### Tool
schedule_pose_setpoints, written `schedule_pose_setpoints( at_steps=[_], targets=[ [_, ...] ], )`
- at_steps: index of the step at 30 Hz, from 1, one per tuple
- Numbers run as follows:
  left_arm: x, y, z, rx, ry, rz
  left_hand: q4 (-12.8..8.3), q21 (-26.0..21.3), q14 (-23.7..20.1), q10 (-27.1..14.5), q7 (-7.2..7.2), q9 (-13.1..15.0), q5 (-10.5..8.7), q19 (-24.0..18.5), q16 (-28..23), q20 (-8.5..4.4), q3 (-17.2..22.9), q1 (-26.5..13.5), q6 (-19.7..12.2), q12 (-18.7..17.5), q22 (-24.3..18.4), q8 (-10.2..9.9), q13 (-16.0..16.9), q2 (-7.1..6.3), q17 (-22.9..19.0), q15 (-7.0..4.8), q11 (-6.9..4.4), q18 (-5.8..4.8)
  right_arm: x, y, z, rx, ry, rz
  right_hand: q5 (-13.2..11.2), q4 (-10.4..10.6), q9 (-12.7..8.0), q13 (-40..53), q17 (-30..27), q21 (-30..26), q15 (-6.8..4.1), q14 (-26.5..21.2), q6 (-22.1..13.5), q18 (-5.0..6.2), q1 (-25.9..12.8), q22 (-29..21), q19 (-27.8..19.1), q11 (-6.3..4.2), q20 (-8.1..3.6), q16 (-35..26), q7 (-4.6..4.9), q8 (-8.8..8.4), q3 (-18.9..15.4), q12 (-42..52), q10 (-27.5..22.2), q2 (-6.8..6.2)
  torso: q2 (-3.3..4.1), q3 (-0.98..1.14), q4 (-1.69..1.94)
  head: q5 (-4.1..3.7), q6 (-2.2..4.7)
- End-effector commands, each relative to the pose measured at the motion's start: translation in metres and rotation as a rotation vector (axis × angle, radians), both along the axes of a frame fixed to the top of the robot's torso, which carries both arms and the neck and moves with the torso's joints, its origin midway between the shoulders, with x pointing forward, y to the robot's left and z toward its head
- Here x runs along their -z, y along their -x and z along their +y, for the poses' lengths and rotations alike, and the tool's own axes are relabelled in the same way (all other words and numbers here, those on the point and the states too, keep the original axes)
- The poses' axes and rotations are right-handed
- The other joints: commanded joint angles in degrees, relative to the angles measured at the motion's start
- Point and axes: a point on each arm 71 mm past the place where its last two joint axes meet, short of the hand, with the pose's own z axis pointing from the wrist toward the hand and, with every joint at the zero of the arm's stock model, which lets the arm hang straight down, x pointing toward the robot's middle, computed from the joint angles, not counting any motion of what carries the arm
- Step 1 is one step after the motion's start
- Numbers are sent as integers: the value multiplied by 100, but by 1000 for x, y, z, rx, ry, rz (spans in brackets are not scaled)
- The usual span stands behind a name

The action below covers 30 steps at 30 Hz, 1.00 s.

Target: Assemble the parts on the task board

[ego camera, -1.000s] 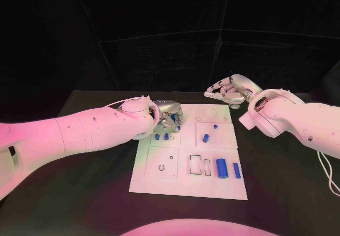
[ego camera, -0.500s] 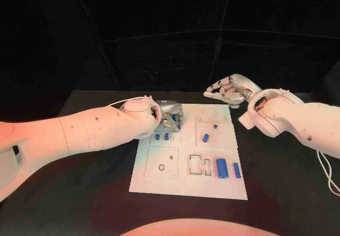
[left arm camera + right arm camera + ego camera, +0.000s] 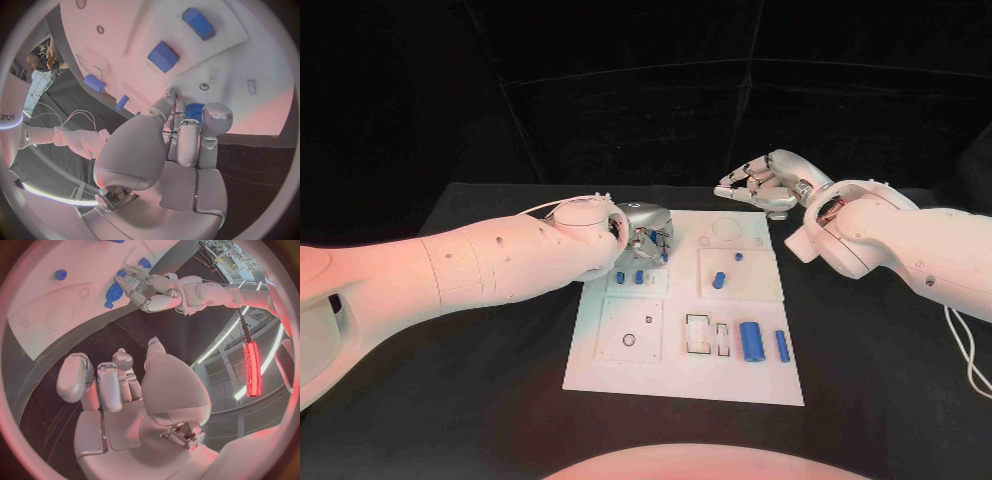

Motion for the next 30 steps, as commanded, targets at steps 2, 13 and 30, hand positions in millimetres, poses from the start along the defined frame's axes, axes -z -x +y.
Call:
schedule_pose_setpoints(
  at_steps=[2, 13, 30],
  targets=[
    [5, 2, 1, 1, -17, 13, -43, 78, 13, 140, 2, -15, -16, 47, 33, -4, 153, -70, 106, -113, 72, -16, -78, 39, 3, -41, 0, -96, -1, 0, 2, -11, -4, -3, 13, 7, 0, 6, 200, -33, 28, 260, -28, 28, 0, 7, -25, 0, -4, -17, -2, 21, -25, 21, -12, 65, -1, -4, 1, -8, 2],
    [-3, 4, 4, -44, 97, -45, -305, 278, 38, 408, 39, -171, -13, 108, 35, -5, 863, -368, 210, -484, 306, -236, -290, -177, -96, -32, 16, -130, -1, 0, 3, -13, -4, -3, 14, 7, 0, 8, 200, -36, 28, 260, -26, 29, 2, 2, -27, 0, -4, -17, -3, 22, -26, 23, -10, 69, -4, -4, 2, -8, 33],
    [-24, 12, 25, -94, 177, -29, -313, 317, 48, 515, 30, -230, -12, 123, 33, -5, 1176, -640, 296, -625, 367, -315, -351, -353, -153, -33, 10, -134, -1, 0, 3, -14, -3, -1, 14, 7, 0, 8, 200, -36, 28, 260, -26, 29, 2, 2, -27, 0, -4, -17, -3, 22, -26, 23, -10, 69, -10, 0, 16, 10, 91]
  ],
)
